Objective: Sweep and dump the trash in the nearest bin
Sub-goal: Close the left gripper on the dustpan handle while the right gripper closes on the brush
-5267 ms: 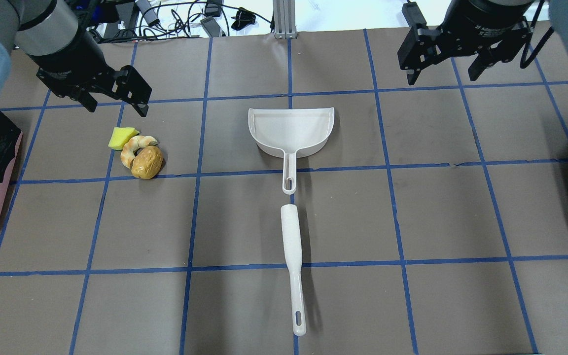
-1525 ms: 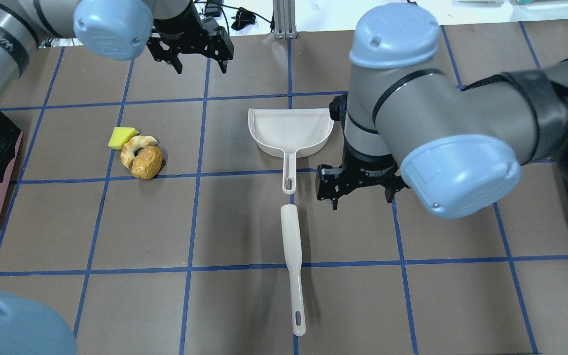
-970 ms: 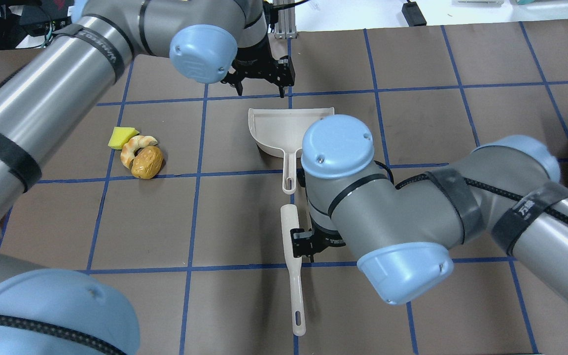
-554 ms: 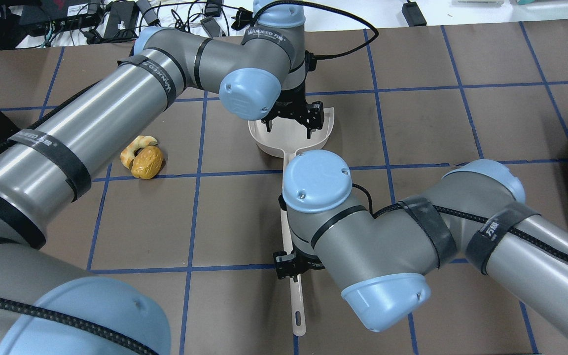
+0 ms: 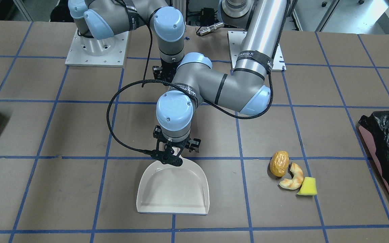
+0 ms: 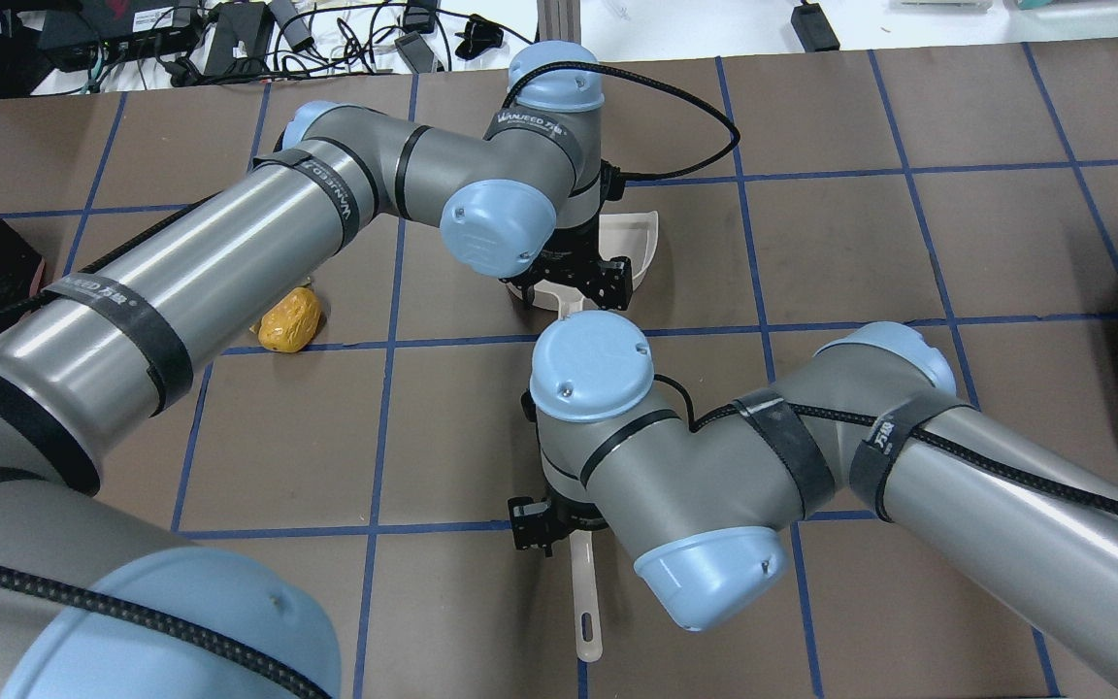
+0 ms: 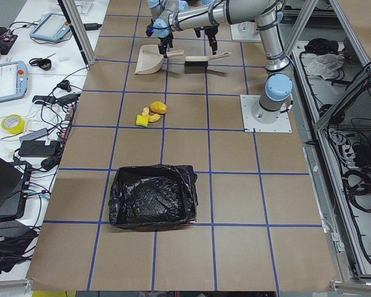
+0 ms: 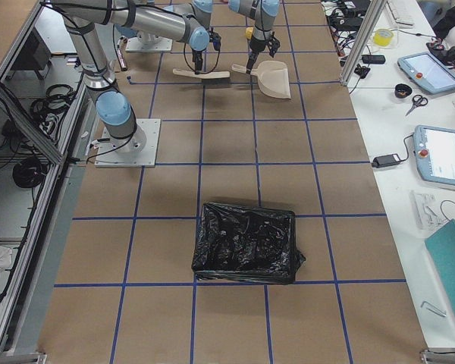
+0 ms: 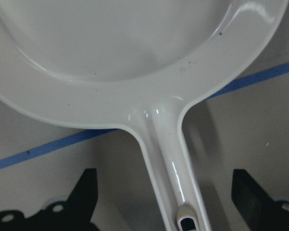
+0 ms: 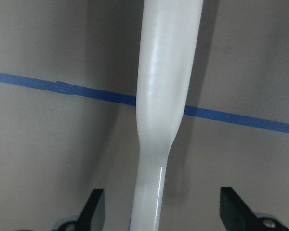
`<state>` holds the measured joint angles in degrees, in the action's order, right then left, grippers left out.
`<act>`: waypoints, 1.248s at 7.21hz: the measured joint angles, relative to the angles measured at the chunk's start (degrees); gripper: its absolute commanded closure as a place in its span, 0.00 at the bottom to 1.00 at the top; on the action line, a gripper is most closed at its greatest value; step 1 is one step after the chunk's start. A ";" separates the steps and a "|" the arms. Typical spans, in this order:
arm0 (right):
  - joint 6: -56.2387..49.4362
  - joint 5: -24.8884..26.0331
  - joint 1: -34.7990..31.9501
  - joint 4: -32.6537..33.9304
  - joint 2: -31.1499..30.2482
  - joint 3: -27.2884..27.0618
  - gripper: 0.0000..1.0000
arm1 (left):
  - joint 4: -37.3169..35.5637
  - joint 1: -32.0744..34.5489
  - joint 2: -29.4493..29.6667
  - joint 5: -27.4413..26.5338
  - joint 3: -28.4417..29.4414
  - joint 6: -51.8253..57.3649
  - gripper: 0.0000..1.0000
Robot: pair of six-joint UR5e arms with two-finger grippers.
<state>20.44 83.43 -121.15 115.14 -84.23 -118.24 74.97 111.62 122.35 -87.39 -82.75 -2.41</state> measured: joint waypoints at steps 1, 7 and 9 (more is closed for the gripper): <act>0.00 0.33 -0.09 0.58 1.16 -0.33 0.21 | 0.13 0.00 -0.03 0.66 -0.49 -0.35 0.02; 1.23 -0.17 -1.39 5.49 2.55 -3.45 0.35 | 0.35 0.50 -0.35 2.41 -2.93 -0.93 0.43; 2.67 -0.05 -2.88 5.46 2.63 -3.62 0.76 | 0.33 0.59 -0.53 2.47 -3.03 -0.95 1.00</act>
<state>23.11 83.38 -124.02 120.59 -81.60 -121.87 75.31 112.21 121.82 -84.92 -85.78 -3.36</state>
